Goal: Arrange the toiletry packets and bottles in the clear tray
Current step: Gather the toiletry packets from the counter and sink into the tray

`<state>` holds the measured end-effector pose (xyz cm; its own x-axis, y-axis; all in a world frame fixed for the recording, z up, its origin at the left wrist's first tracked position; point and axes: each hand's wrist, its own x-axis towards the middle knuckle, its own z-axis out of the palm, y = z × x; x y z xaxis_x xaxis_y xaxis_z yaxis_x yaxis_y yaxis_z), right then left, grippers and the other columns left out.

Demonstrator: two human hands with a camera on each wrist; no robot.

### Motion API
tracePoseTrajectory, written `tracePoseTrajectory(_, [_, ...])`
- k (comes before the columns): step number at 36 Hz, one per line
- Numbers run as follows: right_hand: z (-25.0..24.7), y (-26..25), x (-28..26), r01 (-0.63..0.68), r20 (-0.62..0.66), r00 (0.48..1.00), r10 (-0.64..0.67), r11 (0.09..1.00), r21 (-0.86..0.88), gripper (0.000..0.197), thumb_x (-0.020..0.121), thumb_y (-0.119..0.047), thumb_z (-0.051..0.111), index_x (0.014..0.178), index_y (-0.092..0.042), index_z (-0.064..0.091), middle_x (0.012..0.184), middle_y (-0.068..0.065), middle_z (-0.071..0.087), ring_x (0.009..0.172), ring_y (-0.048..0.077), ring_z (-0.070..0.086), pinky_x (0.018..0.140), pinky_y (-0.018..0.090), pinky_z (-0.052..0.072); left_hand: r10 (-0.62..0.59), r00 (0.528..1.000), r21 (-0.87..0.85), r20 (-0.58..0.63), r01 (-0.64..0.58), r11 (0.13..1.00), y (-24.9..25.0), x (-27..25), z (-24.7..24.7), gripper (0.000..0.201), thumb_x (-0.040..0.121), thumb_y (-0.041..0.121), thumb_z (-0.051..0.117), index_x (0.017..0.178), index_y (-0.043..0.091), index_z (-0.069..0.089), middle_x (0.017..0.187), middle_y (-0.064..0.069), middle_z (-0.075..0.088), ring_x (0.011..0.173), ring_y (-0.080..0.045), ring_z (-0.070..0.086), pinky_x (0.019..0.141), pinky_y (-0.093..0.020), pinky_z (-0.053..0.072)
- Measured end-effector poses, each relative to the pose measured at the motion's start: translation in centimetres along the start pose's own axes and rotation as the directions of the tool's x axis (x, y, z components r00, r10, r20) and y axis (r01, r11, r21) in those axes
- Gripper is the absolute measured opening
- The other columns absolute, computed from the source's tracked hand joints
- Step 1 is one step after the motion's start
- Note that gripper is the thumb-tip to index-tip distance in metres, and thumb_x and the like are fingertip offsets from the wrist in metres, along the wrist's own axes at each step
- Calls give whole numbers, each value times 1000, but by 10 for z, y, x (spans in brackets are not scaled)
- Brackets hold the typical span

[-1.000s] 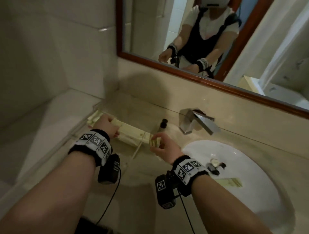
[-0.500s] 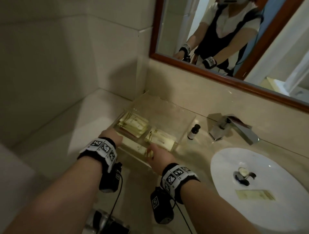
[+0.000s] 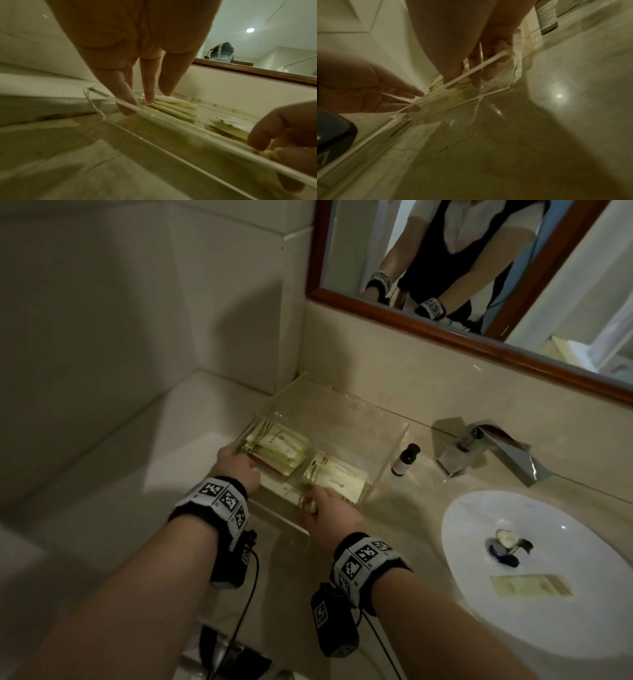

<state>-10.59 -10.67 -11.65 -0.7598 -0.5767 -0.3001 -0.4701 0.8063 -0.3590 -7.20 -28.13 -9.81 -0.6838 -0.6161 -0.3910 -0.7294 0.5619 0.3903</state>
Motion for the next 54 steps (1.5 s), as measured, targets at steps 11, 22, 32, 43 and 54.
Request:
tracePoseTrajectory(11, [-3,1,2,-3,5,1000,3,1000,-28,29,91,-24,52,120,-22,48,124,1,53,105,23,57,83,33,51,66,991,267,115,-95,959,10,5,-2,37,95,23,39,126,13,58,135,-9,55,120,-27,54,102,-35,45])
tracePoseTrajectory(22, [-4,4,5,29,-5,1000,-29,999,-38,24,92,-20,47,116,-19,50,120,3,55,103,25,57,80,33,48,123,985,213,119,-147,966,13,2,1,34,95,20,42,120,13,65,130,-7,60,119,-26,55,98,-30,43])
tracePoseTrajectory(32, [-20,13,-9,112,-55,992,-109,992,60,23,97,-26,41,112,-18,56,111,4,61,97,23,59,78,32,49,170,984,78,59,-174,982,35,-16,-4,34,95,23,45,124,13,59,131,-9,58,119,-26,54,98,-33,44])
tracePoseTrajectory(43, [-69,84,-61,206,-160,973,-168,943,260,19,92,-26,54,105,-16,64,94,1,66,85,17,58,71,22,41,390,911,-19,136,-392,920,125,-71,14,33,95,28,47,124,14,58,123,-7,62,114,-24,57,92,-29,43])
tracePoseTrajectory(54, [-102,275,-149,-282,-78,939,335,880,383,24,89,-29,60,67,-37,52,89,-3,63,88,19,59,90,32,48,603,743,-78,291,-610,789,235,-146,96,28,93,24,51,116,17,65,116,-2,67,108,-19,60,93,-28,43])
